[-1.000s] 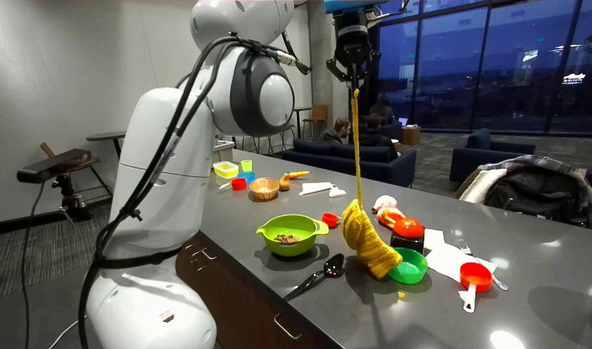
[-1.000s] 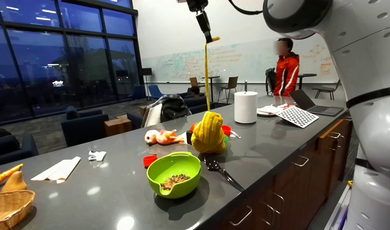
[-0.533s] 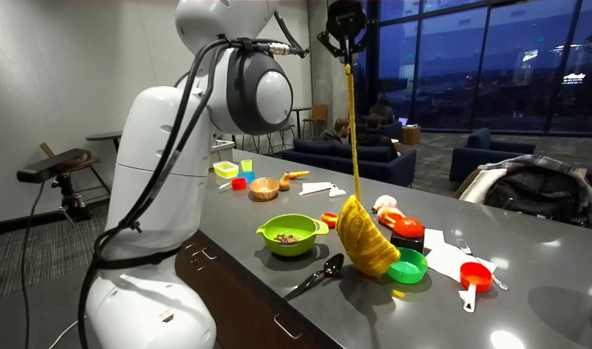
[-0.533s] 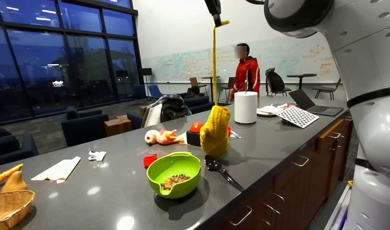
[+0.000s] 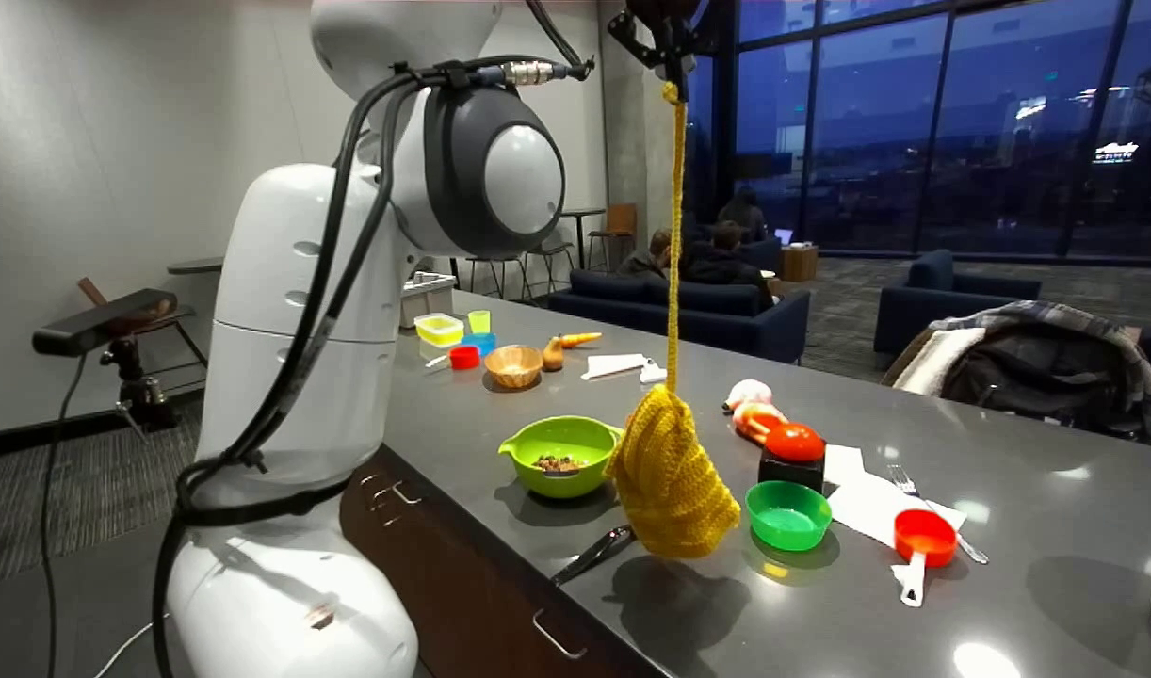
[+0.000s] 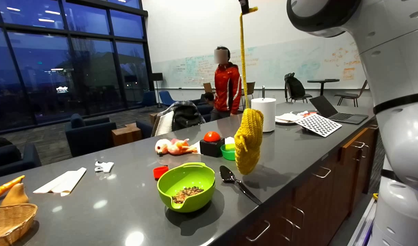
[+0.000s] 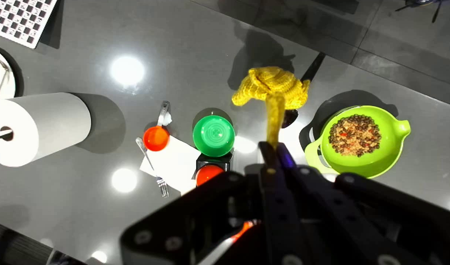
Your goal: Move the yellow cloth to the right of the spoon
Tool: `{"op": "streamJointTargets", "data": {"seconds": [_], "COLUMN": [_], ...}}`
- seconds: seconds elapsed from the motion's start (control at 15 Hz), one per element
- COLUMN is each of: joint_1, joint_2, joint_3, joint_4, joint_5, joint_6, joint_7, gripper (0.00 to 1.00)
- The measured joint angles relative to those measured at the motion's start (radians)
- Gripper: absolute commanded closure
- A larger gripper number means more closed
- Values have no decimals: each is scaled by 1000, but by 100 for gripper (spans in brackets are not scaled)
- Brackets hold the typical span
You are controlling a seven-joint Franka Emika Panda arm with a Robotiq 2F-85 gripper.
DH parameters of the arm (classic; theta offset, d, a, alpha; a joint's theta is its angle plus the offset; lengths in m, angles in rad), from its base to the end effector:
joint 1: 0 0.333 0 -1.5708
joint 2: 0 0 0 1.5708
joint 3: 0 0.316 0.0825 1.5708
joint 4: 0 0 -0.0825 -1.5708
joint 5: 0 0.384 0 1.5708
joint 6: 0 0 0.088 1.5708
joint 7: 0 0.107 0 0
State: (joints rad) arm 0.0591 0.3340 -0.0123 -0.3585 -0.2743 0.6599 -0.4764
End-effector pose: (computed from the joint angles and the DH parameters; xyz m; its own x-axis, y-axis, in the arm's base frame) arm 0.4449 -0.0134 0.8463 0.9506 0.2963 -0.0925 0.3076 -0.9394 0.1512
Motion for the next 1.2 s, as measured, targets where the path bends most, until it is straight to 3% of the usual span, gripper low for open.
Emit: {"op": "streamJointTargets", "data": {"seconds": [0.6,0.87,1.2], "joint_1": [-111,-147,-142], "joint_2": [3,-6,-22], "joint_3": [-32,-102,-159], "joint_4": [-14,-14,-24], "joint_5": [-1,-108,-301], "joint_6": [-20,-84,-123], "joint_7": [-8,-25,-119], "gripper": [99,99,99]}}
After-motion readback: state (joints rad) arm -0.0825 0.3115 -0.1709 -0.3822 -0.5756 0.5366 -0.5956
